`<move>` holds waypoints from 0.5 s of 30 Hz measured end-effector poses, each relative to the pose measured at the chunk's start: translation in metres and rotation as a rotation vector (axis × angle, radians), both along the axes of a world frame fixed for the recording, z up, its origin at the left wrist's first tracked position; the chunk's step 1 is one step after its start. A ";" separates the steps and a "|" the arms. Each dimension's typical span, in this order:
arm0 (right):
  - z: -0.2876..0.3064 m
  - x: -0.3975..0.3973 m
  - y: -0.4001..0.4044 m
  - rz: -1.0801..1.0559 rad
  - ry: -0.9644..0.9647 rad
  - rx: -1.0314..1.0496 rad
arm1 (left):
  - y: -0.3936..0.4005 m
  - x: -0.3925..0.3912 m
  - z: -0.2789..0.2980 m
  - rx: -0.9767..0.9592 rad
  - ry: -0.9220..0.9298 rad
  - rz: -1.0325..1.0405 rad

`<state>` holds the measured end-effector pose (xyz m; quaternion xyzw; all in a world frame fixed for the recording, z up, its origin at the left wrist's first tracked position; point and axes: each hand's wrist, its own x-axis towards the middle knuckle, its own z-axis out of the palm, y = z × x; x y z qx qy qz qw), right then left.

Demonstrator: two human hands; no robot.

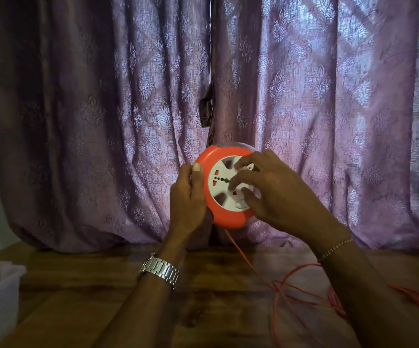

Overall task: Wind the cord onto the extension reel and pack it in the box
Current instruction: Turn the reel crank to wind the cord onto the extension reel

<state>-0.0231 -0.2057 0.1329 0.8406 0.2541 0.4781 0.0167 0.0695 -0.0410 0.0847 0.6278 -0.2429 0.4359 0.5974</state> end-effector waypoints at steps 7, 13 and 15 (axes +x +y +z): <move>-0.002 -0.005 0.006 -0.145 0.157 -0.156 | -0.003 0.000 -0.002 0.026 -0.018 0.008; -0.004 -0.006 0.008 -0.210 0.114 -0.053 | -0.003 0.001 -0.002 0.014 -0.013 0.009; -0.006 -0.005 0.008 -0.212 0.130 0.019 | -0.003 0.002 -0.002 0.012 -0.013 0.000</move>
